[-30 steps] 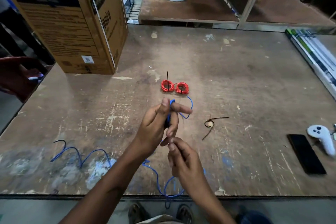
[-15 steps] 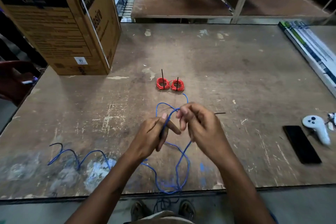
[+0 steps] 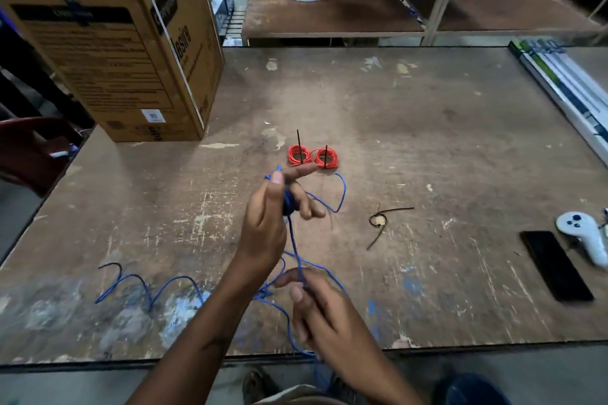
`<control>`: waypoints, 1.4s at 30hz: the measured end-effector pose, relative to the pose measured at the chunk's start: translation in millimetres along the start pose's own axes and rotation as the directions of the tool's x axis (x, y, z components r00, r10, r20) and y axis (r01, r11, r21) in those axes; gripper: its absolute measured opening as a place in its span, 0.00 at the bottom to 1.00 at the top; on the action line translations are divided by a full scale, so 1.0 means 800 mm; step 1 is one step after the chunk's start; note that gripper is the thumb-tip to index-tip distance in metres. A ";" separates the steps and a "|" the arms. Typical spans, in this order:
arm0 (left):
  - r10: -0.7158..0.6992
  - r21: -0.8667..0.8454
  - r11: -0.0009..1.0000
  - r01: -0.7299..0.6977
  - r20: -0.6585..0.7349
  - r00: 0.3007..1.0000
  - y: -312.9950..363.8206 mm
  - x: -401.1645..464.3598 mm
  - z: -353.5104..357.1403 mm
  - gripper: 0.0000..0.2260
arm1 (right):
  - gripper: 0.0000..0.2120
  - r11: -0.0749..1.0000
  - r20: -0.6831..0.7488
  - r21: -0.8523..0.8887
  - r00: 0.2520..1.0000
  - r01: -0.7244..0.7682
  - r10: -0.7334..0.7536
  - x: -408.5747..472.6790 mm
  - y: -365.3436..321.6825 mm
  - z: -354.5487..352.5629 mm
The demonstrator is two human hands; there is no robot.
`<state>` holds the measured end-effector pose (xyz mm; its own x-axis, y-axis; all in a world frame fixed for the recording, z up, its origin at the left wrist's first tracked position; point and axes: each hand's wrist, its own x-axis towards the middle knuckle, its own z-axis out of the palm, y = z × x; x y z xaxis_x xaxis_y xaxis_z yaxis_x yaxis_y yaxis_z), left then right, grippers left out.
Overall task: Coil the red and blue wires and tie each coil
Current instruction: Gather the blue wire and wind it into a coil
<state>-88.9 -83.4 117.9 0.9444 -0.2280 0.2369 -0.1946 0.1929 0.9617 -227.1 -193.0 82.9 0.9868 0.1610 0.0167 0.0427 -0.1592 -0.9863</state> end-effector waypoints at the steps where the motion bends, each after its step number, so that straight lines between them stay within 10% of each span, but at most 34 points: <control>1: 0.008 0.158 0.987 -0.007 -0.004 1.000 -0.008 0.002 -0.004 0.22 | 0.12 1.000 0.020 0.022 1.000 -0.020 0.019 -0.006 -0.011 -0.007; 6: -0.104 0.577 0.817 -0.009 0.163 0.981 -0.039 -0.013 -0.025 0.23 | 0.13 0.998 -0.026 0.048 0.999 0.040 -0.039 -0.004 -0.062 -0.058; 12: -0.217 0.230 0.963 0.142 0.341 0.915 -0.014 -0.058 -0.007 0.31 | 0.11 0.998 -0.381 0.026 0.924 0.052 -0.038 0.081 -0.031 -0.098; 18: -0.132 -0.120 0.977 0.174 0.296 0.946 0.018 -0.054 0.012 0.32 | 0.12 0.960 -0.243 0.280 0.965 -0.025 0.096 0.070 0.024 -0.030; 23: -0.113 -0.264 0.952 0.155 0.168 0.979 0.016 -0.034 0.022 0.27 | 0.08 0.996 -0.130 -0.084 0.992 -0.007 -0.004 0.019 0.013 -0.005; 30: 0.089 0.266 0.960 -0.090 0.017 0.996 -0.015 -0.036 0.031 0.21 | 0.10 0.950 -0.010 -0.311 1.000 -0.008 0.005 0.016 -0.005 -0.039; 35: 0.235 0.804 0.522 -0.285 0.186 0.954 -0.047 -0.030 -0.001 0.26 | 0.13 0.708 -0.093 -0.706 0.986 0.031 -0.135 0.021 0.013 -0.037; 39: 0.231 0.866 0.347 -0.359 0.292 0.928 -0.057 -0.033 -0.014 0.26 | 0.16 0.989 -0.152 -0.024 0.979 -0.145 0.140 0.019 0.014 -0.036; 42: 0.190 0.806 0.436 -0.401 0.353 0.916 -0.050 -0.030 -0.023 0.22 | 0.15 0.892 0.027 0.361 0.959 -0.271 0.281 0.015 0.008 -0.048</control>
<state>-98.9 -68.0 71.0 0.7347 -0.5089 0.4486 -0.6770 -0.5932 0.4357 -208.7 -229.6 83.3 0.9544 0.1365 -0.2654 -0.2862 0.1663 -0.9436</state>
